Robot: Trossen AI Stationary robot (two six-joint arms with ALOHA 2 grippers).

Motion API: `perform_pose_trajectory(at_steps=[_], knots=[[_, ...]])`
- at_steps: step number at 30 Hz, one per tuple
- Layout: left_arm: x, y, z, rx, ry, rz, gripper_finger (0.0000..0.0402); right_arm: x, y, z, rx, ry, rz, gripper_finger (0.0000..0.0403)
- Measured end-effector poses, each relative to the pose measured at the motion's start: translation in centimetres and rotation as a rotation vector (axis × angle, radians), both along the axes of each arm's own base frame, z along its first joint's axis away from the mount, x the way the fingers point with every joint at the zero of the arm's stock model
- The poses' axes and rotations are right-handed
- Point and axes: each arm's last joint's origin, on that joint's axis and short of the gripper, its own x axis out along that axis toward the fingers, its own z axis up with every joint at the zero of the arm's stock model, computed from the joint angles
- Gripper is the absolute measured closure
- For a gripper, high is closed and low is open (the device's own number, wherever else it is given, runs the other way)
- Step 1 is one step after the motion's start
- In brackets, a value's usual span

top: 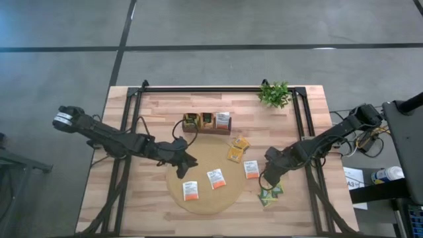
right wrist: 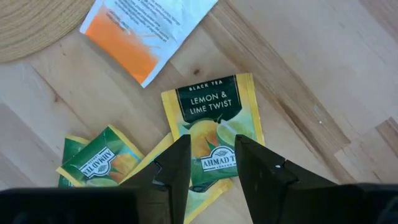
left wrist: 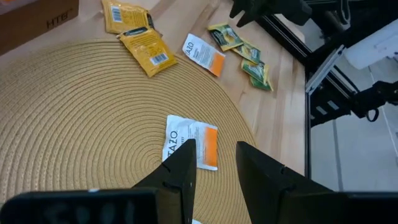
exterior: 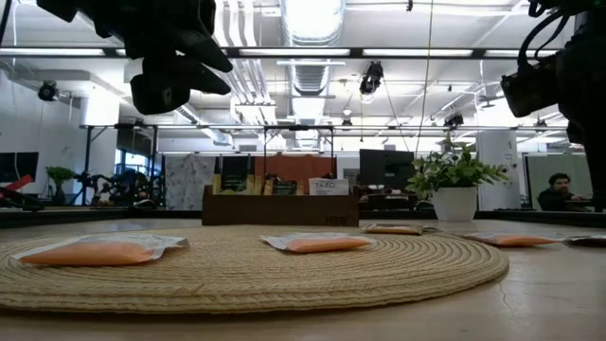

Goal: Pick & Place Tea
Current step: Put the yellow tea bag into the middle section of the wooden organizer

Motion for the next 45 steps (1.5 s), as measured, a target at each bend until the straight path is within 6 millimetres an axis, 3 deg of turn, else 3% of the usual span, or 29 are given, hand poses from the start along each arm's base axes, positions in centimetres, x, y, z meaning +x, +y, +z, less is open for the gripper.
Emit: perform_pose_trajectory(at_steps=[35,45], knots=[[0.05,0.12,0.09,0.021,-0.01,0.013,0.0294,0.13,0.08,0.29,0.013,-0.033,0.035,0.0274],[0.16,0.31,0.27,0.018,-0.035,0.086,0.0294,0.09,0.06,0.41,0.016,-0.04,0.036,0.0282]])
